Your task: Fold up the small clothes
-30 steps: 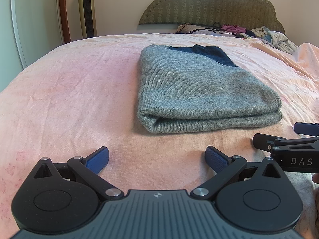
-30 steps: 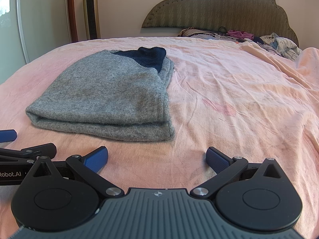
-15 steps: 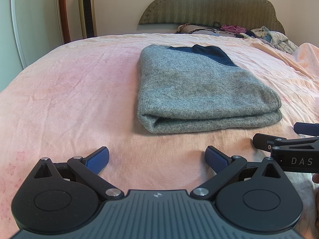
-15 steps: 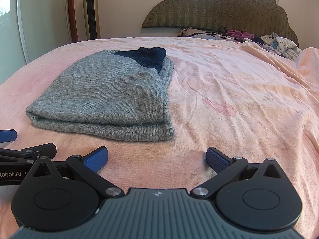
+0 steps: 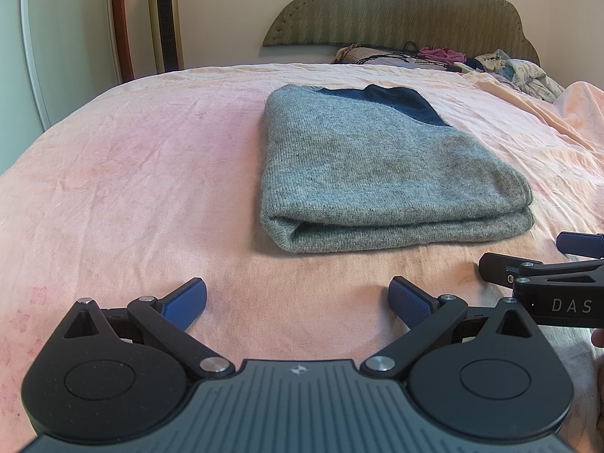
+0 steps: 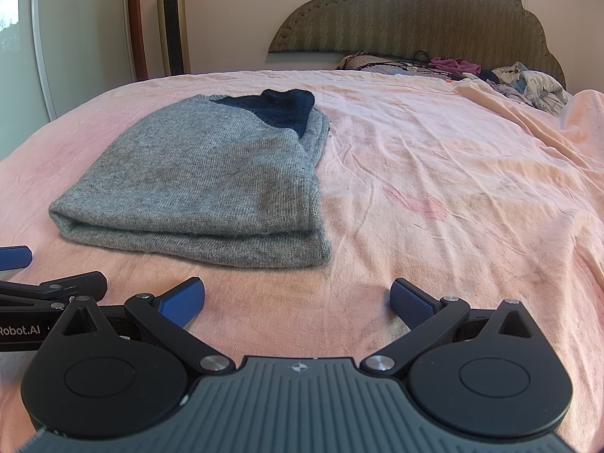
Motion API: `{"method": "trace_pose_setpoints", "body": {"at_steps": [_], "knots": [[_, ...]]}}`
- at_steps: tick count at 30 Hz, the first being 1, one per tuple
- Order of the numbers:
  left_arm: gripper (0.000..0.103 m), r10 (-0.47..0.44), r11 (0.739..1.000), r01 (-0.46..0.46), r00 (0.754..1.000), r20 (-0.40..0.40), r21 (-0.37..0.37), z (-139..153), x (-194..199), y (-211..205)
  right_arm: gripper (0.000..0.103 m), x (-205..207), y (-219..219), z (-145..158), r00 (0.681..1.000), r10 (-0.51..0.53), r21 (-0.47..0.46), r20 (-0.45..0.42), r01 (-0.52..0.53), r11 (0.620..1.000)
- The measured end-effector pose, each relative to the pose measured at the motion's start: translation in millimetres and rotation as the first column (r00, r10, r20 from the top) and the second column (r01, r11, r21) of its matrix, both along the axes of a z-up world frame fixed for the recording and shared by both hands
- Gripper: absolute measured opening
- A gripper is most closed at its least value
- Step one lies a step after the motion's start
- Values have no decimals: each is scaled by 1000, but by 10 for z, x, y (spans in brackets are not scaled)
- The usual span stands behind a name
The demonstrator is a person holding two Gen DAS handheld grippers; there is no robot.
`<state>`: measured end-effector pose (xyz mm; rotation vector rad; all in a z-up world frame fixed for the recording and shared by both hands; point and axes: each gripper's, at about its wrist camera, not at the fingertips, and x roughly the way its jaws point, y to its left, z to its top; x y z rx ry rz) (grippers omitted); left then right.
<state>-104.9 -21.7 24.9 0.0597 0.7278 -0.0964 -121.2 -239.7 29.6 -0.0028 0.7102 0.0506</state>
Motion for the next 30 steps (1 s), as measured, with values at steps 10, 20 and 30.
{"method": "trace_pose_setpoints", "body": {"at_steps": [10,20,30], "knots": [[103,0,1000,0,1000,0,0,0,5,1,103,0,0,-1,1000,0,0,0,0,1000],[103,2,1000,-2,1000,-1,2,-1,9,-3,103,0,-1,-1,1000,0,0,0,0,1000],[103,17,1000,-17,999,-38,-5,36,26,16,103,0,0,-1,1000,0,0,0,0,1000]]}}
